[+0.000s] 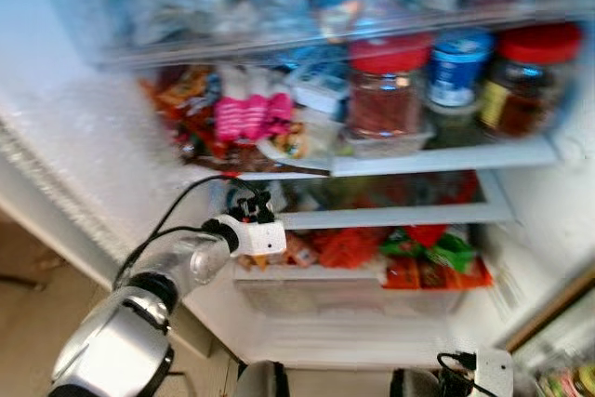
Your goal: Restocking fridge
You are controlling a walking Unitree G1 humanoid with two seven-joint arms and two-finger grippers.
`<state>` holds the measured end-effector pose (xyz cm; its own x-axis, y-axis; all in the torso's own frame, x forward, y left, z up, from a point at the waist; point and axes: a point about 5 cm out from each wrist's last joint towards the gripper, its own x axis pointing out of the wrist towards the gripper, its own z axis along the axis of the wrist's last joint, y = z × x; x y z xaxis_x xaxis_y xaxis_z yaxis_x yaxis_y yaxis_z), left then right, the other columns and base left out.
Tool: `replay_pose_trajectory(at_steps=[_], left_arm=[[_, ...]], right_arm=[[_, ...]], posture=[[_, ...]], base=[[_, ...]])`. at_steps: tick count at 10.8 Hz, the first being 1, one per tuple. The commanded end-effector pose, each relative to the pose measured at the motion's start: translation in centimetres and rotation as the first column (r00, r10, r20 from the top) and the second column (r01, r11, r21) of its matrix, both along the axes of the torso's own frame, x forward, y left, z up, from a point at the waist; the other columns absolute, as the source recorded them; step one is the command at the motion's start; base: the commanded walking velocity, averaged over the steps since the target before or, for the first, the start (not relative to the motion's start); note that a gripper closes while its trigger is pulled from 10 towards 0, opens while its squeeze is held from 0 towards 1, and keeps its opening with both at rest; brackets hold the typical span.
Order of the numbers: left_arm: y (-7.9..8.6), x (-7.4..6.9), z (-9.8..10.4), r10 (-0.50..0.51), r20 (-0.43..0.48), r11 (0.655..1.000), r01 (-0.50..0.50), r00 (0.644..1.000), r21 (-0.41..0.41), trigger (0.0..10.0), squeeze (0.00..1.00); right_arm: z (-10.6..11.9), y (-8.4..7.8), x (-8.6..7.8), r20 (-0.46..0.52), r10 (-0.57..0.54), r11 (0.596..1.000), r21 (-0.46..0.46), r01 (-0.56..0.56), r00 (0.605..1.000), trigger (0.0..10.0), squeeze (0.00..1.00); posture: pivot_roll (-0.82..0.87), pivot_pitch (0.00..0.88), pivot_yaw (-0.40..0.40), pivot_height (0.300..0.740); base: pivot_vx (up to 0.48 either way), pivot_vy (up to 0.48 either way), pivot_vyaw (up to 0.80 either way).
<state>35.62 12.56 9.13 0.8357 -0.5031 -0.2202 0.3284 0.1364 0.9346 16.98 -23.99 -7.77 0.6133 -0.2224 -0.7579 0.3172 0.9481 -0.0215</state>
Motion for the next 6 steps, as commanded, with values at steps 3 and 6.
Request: replay_pose_trajectory(at_steps=[3,6], left_arm=[[-0.3,0.1,-0.7,0.044,-0.008,0.997,-0.043,0.999,0.069,10.0,0.08],[-0.6,0.9,0.5,0.071,0.024,0.996,-0.072,0.997,0.042,10.0,1.00]], right_arm=[[-1.2,1.0,-2.1,-0.057,-0.045,0.998,0.038,0.048,0.997,10.0,0.00],[-1.2,1.2,-2.1,-0.056,-0.051,0.998,0.041,0.054,0.997,10.0,0.00]], posture=[[-0.07,0.127,0.163,0.614],[-0.08,0.119,0.175,0.614]], base=[[0.000,0.000,0.00],[0.000,0.000,0.00]])
